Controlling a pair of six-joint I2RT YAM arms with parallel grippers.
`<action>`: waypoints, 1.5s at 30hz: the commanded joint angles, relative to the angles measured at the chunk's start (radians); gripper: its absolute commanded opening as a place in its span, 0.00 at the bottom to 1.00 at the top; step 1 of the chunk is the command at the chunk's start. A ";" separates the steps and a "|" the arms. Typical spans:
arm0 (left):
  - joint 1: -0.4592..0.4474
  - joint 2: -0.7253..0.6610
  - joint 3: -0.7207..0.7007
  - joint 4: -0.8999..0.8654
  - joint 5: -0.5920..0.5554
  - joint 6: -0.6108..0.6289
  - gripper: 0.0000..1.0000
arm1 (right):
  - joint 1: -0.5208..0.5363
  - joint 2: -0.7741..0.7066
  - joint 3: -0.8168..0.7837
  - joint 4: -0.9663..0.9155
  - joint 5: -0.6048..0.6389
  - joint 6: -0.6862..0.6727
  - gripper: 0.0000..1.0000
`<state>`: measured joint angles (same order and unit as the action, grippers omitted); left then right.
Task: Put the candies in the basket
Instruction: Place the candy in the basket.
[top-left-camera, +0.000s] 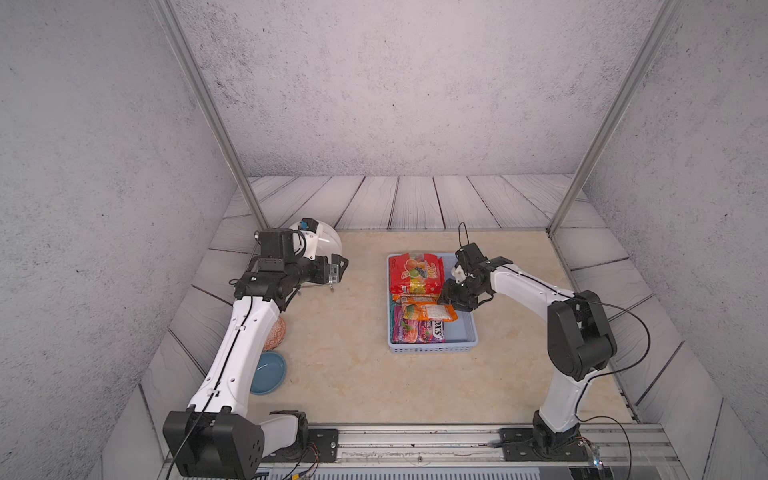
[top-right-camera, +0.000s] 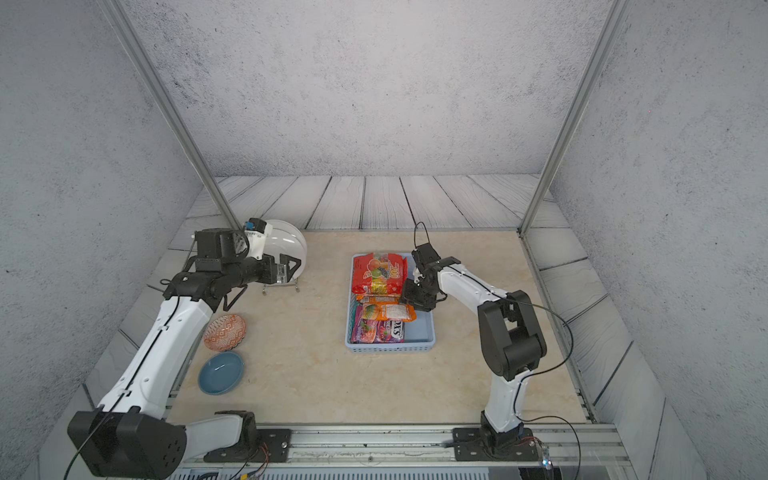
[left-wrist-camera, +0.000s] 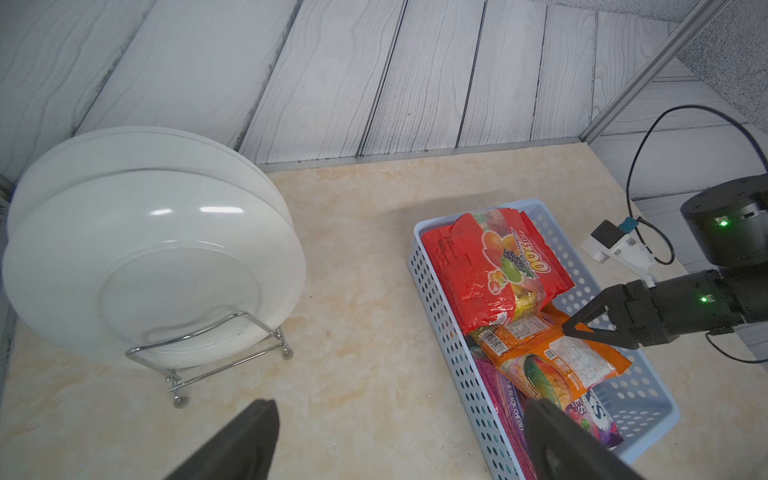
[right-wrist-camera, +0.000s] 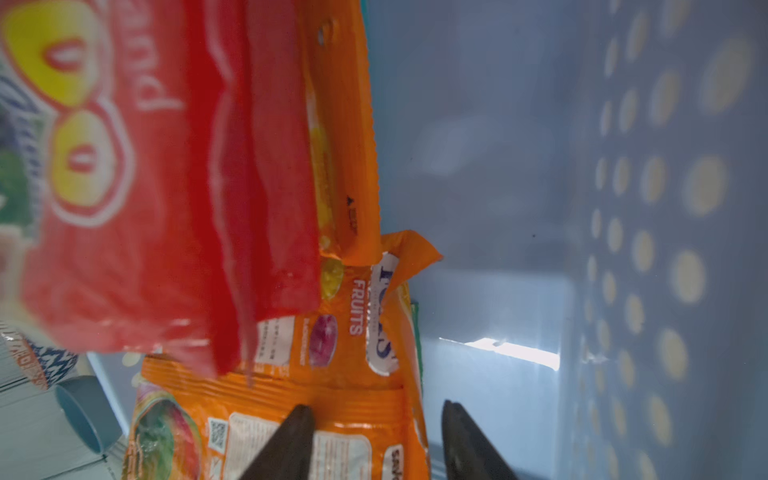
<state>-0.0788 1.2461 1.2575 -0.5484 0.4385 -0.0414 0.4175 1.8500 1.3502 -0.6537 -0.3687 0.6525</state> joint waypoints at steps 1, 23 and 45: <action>0.005 0.003 0.020 -0.008 0.012 0.004 0.98 | 0.002 0.011 -0.024 0.040 -0.124 0.048 0.39; 0.008 0.000 0.012 0.003 0.022 -0.008 0.99 | 0.055 -0.324 -0.299 0.229 -0.153 -0.082 0.00; 0.016 0.006 -0.012 0.026 0.026 -0.016 0.98 | 0.112 -0.382 -0.399 0.345 -0.038 -0.287 0.00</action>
<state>-0.0681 1.2465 1.2556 -0.5377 0.4503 -0.0502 0.5236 1.5261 0.9695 -0.3164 -0.4332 0.4141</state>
